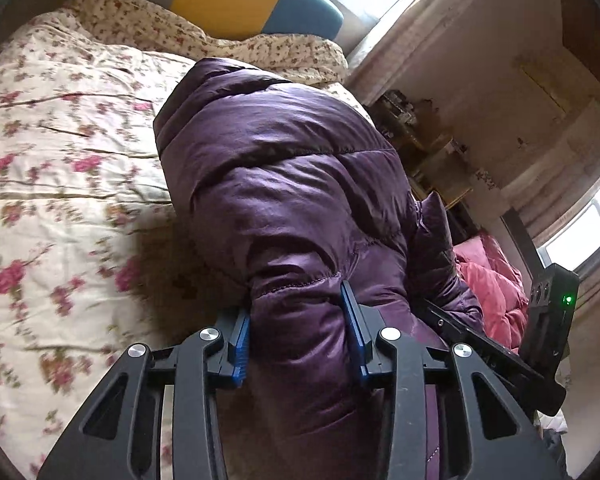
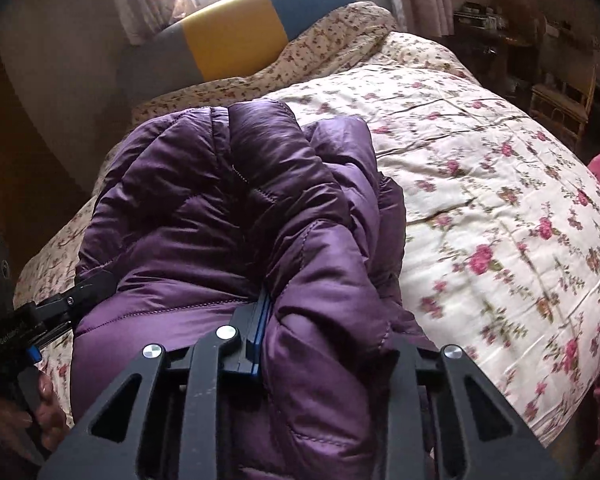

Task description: Fold large clothes

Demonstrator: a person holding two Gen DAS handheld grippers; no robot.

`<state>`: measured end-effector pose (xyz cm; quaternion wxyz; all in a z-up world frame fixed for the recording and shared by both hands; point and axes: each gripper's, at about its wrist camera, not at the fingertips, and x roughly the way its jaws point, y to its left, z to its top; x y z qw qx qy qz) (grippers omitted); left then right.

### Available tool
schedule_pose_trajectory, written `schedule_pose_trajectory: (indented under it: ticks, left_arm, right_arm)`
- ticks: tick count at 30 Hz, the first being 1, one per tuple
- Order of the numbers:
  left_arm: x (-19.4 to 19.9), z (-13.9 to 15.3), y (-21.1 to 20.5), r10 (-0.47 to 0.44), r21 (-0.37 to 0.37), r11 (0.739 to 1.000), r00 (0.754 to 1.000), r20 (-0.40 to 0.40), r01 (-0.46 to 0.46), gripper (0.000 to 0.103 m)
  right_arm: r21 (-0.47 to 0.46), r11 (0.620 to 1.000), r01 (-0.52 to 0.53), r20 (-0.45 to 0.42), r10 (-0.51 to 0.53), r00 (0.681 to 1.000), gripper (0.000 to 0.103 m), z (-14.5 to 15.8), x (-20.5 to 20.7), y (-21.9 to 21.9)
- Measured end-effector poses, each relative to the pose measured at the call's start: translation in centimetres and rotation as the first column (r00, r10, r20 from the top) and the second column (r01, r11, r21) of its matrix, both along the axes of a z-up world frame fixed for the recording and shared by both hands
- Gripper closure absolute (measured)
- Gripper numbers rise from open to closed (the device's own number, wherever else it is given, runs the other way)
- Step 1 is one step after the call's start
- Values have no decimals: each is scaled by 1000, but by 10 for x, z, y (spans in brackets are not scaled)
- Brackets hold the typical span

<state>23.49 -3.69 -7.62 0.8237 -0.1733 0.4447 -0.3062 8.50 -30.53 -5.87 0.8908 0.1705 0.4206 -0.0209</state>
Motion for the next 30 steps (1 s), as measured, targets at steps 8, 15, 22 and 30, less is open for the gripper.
schedule_pose_trajectory:
  ticks: [8,15,22,30]
  left_arm:
    - [-26,13,63,86,2,996,995,47,-86,66]
    - [-56,24,138,198,0,980,977,84,-199,67]
    - [-86,36,225,337,11,940,935,107,-340,67]
    - [-98,17,284,473,96,874,879,66,-477,67]
  right_arm:
    - [-43,991,-126,3,126,992,79,6,4,69]
    - [-135,950,-283,-7,284,959,80,7,10,155]
    - [-234,864,-447,-3,459,889,81,12,28,249]
    - [-396,741,-543,-25,583,812,81,-7,54,338]
